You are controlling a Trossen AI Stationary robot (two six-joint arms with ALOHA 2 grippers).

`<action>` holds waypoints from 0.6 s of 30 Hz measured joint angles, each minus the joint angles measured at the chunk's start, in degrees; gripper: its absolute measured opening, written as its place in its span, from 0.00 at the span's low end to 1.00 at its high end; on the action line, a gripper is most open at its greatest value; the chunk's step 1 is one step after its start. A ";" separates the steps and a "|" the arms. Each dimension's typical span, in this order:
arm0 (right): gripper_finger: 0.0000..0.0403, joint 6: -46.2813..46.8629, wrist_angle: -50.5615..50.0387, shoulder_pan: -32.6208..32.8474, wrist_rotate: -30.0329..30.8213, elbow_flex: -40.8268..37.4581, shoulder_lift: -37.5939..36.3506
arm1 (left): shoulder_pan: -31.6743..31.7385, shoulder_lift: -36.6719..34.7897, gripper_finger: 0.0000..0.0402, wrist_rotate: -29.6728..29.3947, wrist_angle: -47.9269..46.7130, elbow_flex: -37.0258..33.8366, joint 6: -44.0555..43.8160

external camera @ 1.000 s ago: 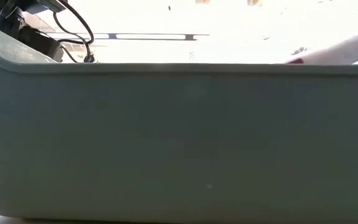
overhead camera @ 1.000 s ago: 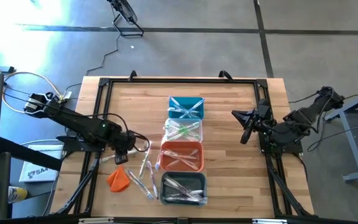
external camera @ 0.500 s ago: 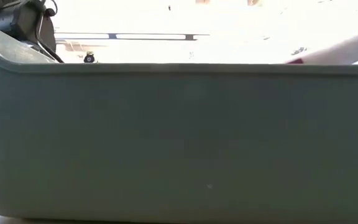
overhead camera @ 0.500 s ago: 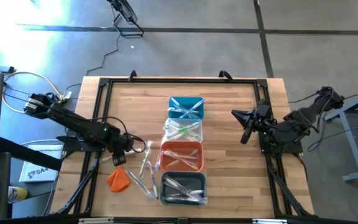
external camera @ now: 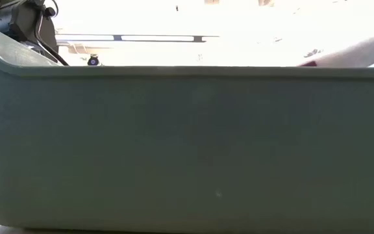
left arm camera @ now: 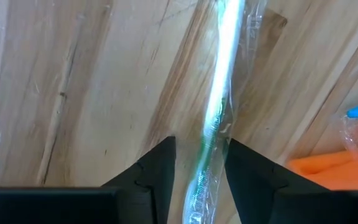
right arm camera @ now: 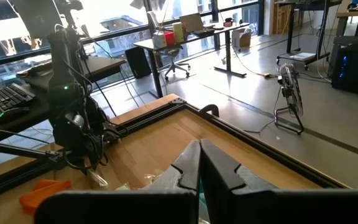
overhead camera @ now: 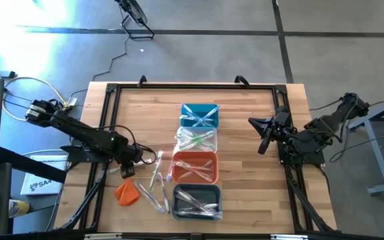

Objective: Pick & Place Toothbrushes
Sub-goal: Put the green toothbrush into the transparent bin

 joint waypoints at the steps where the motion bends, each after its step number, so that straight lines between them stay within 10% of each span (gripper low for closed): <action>1: 0.01 -0.02 0.00 0.00 0.00 0.00 0.00 | 0.00 0.00 0.32 -0.07 0.00 -0.02 0.20; 18: 0.00 -0.02 0.02 -0.01 1.33 0.00 -0.02 | 0.02 0.04 0.02 -1.83 -0.33 -0.15 1.02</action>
